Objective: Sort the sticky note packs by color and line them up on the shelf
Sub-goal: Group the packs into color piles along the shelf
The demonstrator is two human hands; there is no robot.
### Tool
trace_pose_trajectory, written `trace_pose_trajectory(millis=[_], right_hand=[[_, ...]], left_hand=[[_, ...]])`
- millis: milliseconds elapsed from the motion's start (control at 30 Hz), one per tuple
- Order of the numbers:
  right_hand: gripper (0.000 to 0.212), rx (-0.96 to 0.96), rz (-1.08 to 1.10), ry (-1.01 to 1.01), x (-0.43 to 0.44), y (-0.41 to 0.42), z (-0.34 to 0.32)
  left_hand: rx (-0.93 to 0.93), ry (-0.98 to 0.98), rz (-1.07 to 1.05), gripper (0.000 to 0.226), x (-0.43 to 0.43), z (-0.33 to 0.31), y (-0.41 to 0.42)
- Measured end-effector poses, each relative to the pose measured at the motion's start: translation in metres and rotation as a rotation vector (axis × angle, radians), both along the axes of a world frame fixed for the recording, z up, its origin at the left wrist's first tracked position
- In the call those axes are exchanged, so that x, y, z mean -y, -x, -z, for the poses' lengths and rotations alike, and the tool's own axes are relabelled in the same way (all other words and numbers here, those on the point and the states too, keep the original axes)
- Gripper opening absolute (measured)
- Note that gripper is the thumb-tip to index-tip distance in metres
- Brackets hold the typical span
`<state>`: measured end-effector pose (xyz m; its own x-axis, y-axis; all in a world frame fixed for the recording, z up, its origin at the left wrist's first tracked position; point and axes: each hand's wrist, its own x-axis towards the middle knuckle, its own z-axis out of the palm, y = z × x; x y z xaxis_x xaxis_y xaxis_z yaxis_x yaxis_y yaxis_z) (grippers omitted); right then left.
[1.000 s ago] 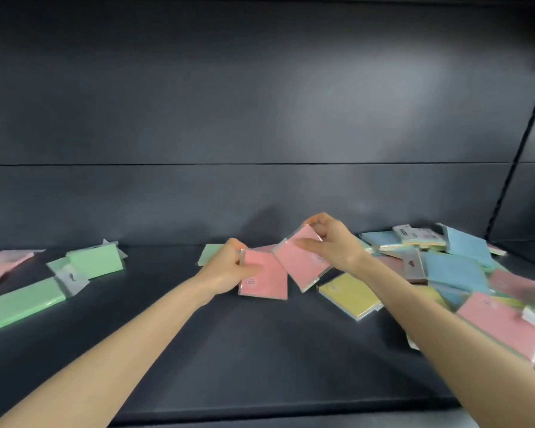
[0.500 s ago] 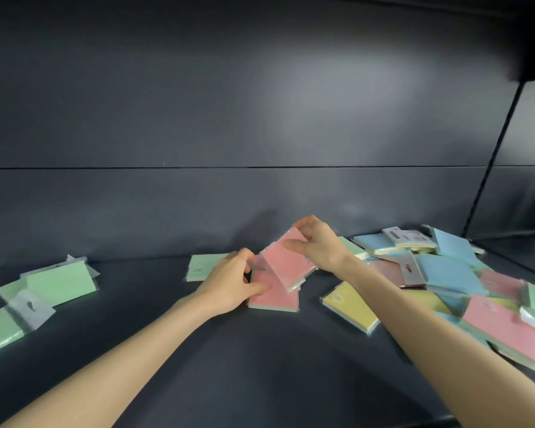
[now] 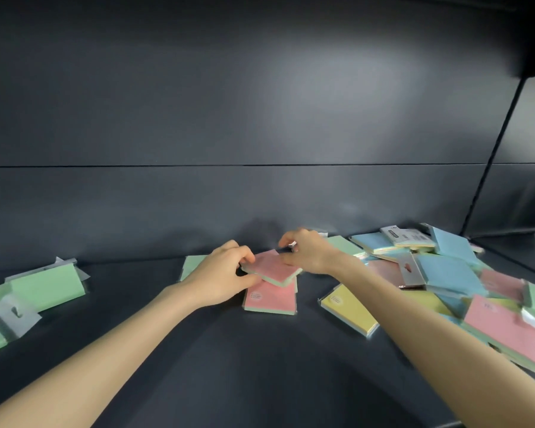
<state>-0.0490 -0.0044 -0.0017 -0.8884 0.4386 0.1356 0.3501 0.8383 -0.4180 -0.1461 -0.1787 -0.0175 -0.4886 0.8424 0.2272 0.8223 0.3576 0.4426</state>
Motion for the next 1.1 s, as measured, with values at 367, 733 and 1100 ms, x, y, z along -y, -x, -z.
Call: trace_pose_trajectory(millis=[367, 733, 1100], right_hand=[[0.035, 0.02, 0.175, -0.205, -0.048, -0.098, -0.028], [0.039, 0.102, 0.192, -0.214, -0.121, -0.149, -0.023], [0.054, 0.187, 0.042, -0.137, -0.176, -0.135, -0.014]], left_hand=[[-0.189, 0.026, 0.162, 0.042, -0.066, -0.032, -0.055], [-0.18, 0.114, 0.092, 0.047, -0.148, -0.017, -0.09], [-0.021, 0.24, -0.172, 0.076, -0.188, 0.001, -0.09]])
